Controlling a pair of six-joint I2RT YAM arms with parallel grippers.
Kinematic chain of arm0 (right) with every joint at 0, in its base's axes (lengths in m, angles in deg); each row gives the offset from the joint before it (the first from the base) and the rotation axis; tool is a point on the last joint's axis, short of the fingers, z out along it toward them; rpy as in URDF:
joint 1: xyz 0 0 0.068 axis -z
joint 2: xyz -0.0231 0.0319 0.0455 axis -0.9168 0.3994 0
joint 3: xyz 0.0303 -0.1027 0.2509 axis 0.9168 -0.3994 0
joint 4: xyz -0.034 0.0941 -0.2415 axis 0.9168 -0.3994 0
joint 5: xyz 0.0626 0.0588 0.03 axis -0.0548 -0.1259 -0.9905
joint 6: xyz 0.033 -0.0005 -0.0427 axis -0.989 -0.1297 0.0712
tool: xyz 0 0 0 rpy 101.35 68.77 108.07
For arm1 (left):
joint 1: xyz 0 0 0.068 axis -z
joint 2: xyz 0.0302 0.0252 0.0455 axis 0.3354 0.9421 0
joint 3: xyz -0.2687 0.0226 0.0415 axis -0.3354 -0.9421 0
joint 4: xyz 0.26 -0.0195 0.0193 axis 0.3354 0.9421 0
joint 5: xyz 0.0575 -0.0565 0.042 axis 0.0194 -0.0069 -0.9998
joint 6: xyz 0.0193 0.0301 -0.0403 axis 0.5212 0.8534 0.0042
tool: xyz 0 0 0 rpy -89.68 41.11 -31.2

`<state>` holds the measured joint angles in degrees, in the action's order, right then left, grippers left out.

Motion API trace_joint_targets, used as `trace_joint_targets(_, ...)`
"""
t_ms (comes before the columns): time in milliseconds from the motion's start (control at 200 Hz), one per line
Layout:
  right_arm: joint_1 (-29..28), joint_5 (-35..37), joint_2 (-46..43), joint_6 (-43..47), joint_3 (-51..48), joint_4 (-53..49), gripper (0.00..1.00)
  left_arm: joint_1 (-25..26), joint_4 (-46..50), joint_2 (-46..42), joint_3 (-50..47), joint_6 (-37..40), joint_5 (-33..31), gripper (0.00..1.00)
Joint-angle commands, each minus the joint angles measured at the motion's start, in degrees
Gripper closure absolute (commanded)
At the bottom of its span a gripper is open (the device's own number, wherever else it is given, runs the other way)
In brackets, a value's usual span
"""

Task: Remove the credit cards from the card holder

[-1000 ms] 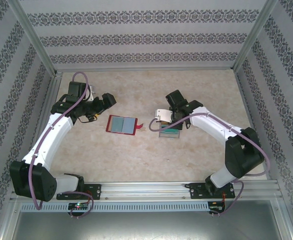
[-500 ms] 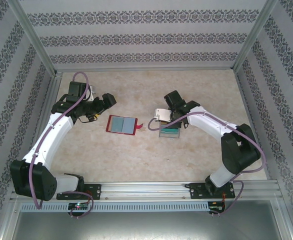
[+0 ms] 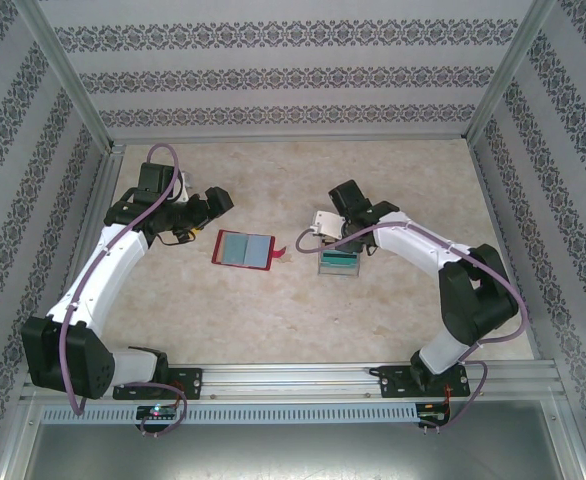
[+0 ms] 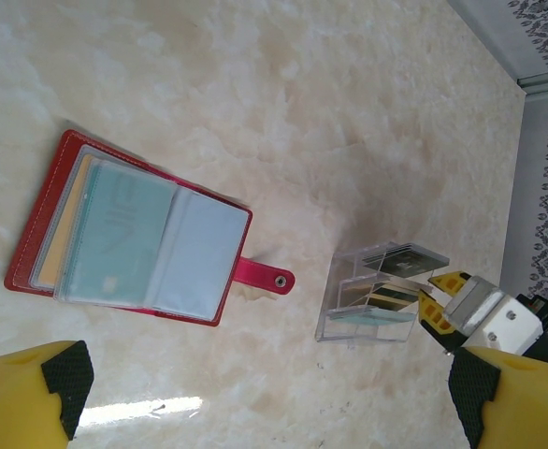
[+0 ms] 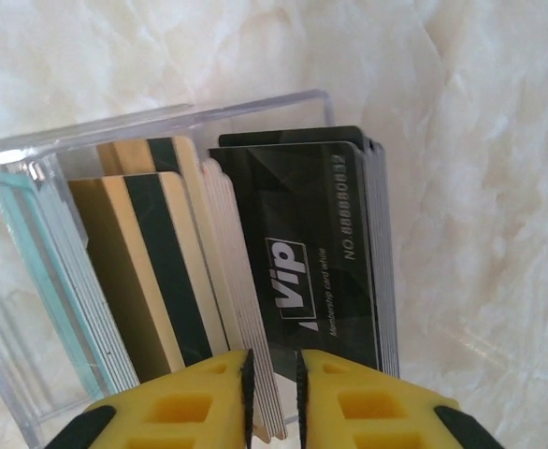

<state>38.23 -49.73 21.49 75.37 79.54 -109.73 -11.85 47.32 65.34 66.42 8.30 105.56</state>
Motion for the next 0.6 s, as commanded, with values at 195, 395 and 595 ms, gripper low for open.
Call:
trace_joint_targets(195,-0.90,-6.47,-4.77,-27.16,8.25,-1.50,0.64,-1.94,-1.32,2.97,-0.52,3.41,1.86,0.01)
trace_joint_targets(395,-7.04,-8.67,-5.84,-50.62,8.86,4.19,0.67,-3.17,-2.85,8.14,-2.30,5.07,2.93,0.11)
trace_joint_targets(595,-13.23,-9.79,2.36,-71.48,11.60,5.68,0.69,-3.53,-6.35,14.98,-3.96,4.73,5.54,0.25)
